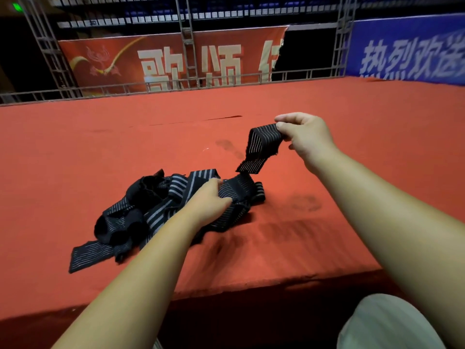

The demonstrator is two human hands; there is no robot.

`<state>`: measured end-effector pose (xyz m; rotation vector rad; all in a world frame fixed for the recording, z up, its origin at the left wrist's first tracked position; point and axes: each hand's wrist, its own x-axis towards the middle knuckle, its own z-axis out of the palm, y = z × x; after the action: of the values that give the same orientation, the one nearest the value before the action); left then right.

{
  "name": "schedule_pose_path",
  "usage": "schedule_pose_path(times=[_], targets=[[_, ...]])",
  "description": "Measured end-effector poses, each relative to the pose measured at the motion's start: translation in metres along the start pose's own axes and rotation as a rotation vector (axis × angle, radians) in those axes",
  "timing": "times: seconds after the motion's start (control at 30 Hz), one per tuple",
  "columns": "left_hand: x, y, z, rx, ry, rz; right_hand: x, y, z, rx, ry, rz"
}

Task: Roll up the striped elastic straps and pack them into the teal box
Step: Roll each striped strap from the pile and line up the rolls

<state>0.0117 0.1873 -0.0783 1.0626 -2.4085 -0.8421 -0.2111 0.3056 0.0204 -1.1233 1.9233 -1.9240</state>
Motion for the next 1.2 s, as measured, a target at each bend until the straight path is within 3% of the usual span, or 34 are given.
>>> schedule_pose_path(times=[0.13, 0.33, 0.43, 0.63, 0.73, 0.87, 0.97, 1.1, 1.2], targets=[[-0.013, 0.030, 0.000, -0.161, 0.145, 0.308, -0.013, -0.004, 0.003, -0.028, -0.034, 0.001], [-0.034, 0.064, -0.017, -0.233, 0.311, 0.615, -0.032, -0.025, 0.004, 0.028, -0.053, -0.014], [-0.044, 0.078, -0.030, -0.357, 0.401, 0.722, -0.039, -0.046, -0.004, 0.025, -0.069, -0.009], [-0.062, 0.100, -0.066, -0.220, 0.488, 0.829, -0.064, -0.084, -0.013, 0.075, -0.141, 0.174], [-0.067, 0.106, -0.073, -0.244, 0.540, 0.744, -0.077, -0.092, -0.016, 0.129, -0.262, 0.229], [-0.064, 0.108, -0.077, -0.605, 0.432, 0.395, -0.084, -0.078, -0.016, -0.095, -0.329, 0.192], [-0.060, 0.101, -0.077, -0.780, 0.347, 0.210, -0.090, -0.053, -0.007, -0.082, -0.351, 0.142], [-0.052, 0.085, -0.071, -0.889, 0.287, 0.118, -0.109, -0.031, 0.000, -0.105, -0.582, 0.080], [-0.046, 0.071, -0.060, -0.888, 0.196, 0.104, -0.103, -0.017, 0.009, -0.010, -0.525, 0.120]])
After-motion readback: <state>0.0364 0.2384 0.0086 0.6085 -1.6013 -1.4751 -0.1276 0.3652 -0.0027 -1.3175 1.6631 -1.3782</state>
